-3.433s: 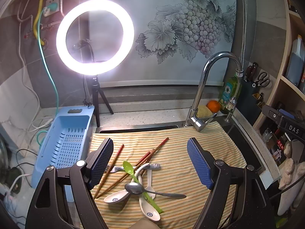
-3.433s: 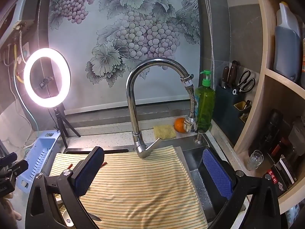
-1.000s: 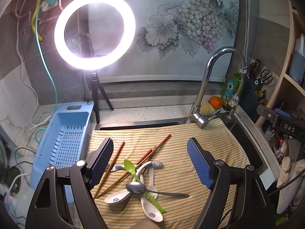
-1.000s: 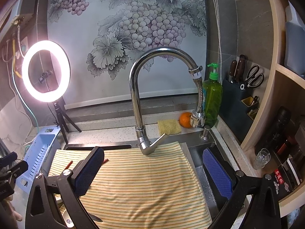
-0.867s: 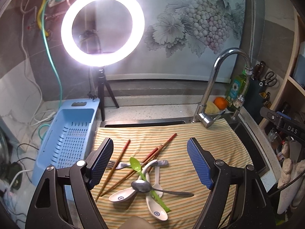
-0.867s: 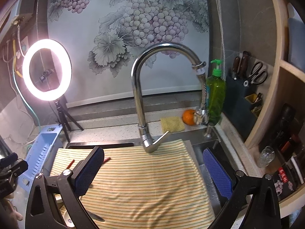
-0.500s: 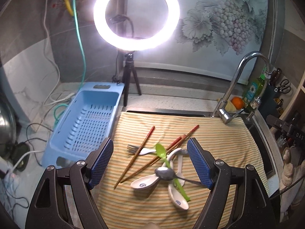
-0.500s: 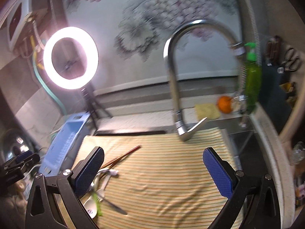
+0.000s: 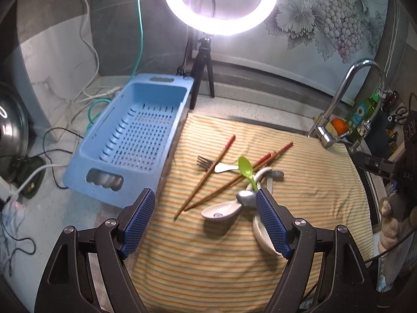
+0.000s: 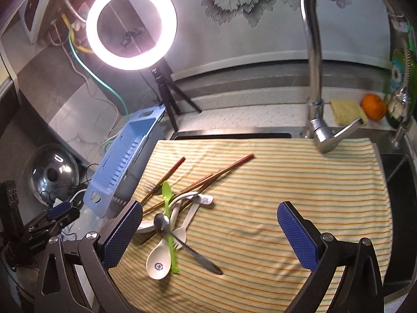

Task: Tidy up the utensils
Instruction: 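Move both grippers down toward the utensil pile on the striped cloth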

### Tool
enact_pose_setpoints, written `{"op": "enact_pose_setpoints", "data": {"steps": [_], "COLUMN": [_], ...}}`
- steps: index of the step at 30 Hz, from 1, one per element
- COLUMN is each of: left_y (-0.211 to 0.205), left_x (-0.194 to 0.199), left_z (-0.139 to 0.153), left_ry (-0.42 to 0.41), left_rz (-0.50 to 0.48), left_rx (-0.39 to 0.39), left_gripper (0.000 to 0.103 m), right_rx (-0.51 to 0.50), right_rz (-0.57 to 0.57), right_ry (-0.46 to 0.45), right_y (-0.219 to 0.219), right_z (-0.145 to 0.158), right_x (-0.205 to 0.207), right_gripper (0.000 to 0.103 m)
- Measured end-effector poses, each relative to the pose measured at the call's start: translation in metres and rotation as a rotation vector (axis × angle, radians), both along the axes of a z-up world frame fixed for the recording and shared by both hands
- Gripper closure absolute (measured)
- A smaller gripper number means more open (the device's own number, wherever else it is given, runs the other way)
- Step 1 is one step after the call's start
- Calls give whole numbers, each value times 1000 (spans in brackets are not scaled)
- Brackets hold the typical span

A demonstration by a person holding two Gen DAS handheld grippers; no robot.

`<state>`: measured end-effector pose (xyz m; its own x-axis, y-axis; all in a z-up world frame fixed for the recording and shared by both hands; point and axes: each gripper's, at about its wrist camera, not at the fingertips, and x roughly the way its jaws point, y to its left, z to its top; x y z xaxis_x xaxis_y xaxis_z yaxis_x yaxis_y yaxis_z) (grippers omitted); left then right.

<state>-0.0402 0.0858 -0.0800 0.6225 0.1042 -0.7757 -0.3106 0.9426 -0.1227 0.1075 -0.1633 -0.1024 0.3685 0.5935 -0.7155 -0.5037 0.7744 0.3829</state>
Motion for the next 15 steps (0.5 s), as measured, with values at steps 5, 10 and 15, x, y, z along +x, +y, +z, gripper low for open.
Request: {"op": "enact_pose_setpoints", "data": {"steps": [5, 10, 15], "left_y": [-12, -14, -7], "left_x": [-2, -2, -6], "left_z": [-11, -14, -13], "left_ry": [25, 32, 26], "left_rz": [-34, -35, -20], "left_rx": [-17, -16, -14], "left_gripper": [23, 24, 28], "right_rx": [1, -16, -12], "right_rz": [49, 121, 204], "right_ry": [97, 181, 256], "right_y": [11, 25, 53], "right_z": [-23, -44, -63], "right_x": [1, -7, -17], "right_gripper": [12, 43, 63]}}
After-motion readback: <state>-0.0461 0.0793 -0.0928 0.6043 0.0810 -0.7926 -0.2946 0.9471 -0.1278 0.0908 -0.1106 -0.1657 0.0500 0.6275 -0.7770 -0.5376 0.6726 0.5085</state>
